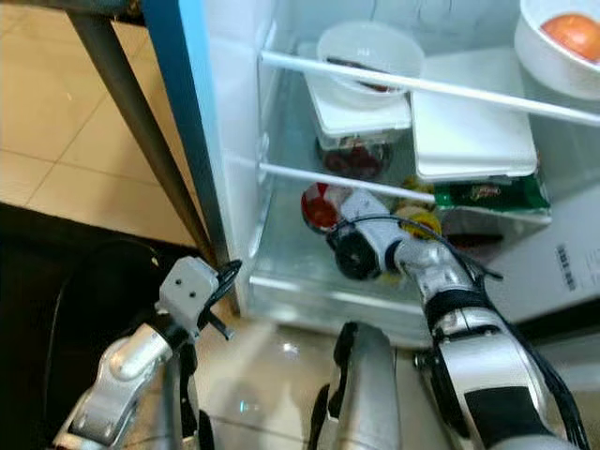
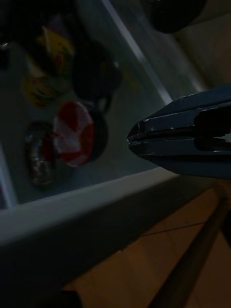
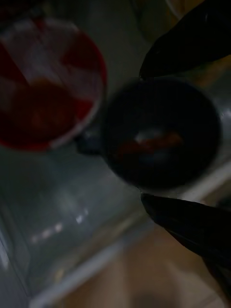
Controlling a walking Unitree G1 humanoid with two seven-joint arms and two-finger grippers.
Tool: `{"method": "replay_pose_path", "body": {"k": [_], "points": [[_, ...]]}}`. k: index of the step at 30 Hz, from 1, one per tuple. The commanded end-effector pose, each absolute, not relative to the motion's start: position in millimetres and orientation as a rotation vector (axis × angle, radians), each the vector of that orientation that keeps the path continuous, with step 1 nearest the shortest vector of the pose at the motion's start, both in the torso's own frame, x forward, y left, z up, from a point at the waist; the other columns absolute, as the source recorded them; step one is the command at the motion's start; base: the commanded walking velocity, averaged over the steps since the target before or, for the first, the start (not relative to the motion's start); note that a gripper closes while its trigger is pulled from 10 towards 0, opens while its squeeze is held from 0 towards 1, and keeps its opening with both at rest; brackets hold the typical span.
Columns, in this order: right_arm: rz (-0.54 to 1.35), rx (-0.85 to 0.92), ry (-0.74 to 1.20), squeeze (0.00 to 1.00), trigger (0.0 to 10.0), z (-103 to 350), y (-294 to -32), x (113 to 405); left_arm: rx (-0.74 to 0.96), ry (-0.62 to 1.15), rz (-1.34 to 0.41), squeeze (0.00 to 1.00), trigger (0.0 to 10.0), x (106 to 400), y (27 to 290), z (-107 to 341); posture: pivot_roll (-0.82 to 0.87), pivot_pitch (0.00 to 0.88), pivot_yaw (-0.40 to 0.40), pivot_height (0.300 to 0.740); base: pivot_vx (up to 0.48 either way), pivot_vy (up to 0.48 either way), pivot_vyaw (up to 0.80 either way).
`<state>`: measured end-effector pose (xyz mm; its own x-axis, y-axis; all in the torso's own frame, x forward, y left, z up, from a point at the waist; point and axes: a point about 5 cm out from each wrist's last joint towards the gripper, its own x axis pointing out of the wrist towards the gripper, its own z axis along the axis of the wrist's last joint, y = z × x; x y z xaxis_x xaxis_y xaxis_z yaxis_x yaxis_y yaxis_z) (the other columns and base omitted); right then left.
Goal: Restocking fridge
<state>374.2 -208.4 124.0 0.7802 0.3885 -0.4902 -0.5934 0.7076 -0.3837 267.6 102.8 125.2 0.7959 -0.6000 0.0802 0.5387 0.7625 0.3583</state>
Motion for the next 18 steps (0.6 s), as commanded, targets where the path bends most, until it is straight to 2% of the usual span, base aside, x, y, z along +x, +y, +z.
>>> {"method": "replay_pose_path", "body": {"k": [1,2,5,6,10,18], "points": [[0.560,-0.544,0.391,0.00,10.0,123.1,-214.7,371.6,0.308,-0.174,-0.641,0.00,10.0,263.0,97.2,116.7,0.16,0.196,-0.062,0.485,0.000,0.000,0.00],[0.619,-0.441,0.372,0.00,10.0,122.3,-216.3,367.0,0.309,-0.180,-0.641,0.00,10.0,267.6,95.7,116.4,0.15,0.162,-0.066,0.485,0.000,0.000,0.00],[0.652,-0.392,0.357,0.00,10.0,122.7,-217.1,364.7,0.310,-0.185,-0.642,0.00,10.0,269.7,95.0,116.3,0.15,0.162,-0.066,0.485,0.000,0.000,0.00],[0.711,-0.280,0.314,0.00,10.0,124.8,-217.5,360.9,0.308,-0.191,-0.638,0.00,10.0,275.4,93.2,115.6,0.13,0.131,-0.073,0.485,0.000,0.000,0.00],[0.756,-0.191,0.265,0.00,10.0,126.7,-218.7,356.8,0.306,-0.196,-0.637,0.00,10.0,279.7,91.0,114.4,0.12,0.111,-0.076,0.485,0.000,0.000,0.00],[0.606,-0.101,0.166,0.00,10.0,109.2,-228.3,344.2,0.295,-0.139,-0.650,0.00,10.0,286.1,92.0,94.4,0.09,0.053,-0.075,0.485,0.000,0.000,0.00]]}}
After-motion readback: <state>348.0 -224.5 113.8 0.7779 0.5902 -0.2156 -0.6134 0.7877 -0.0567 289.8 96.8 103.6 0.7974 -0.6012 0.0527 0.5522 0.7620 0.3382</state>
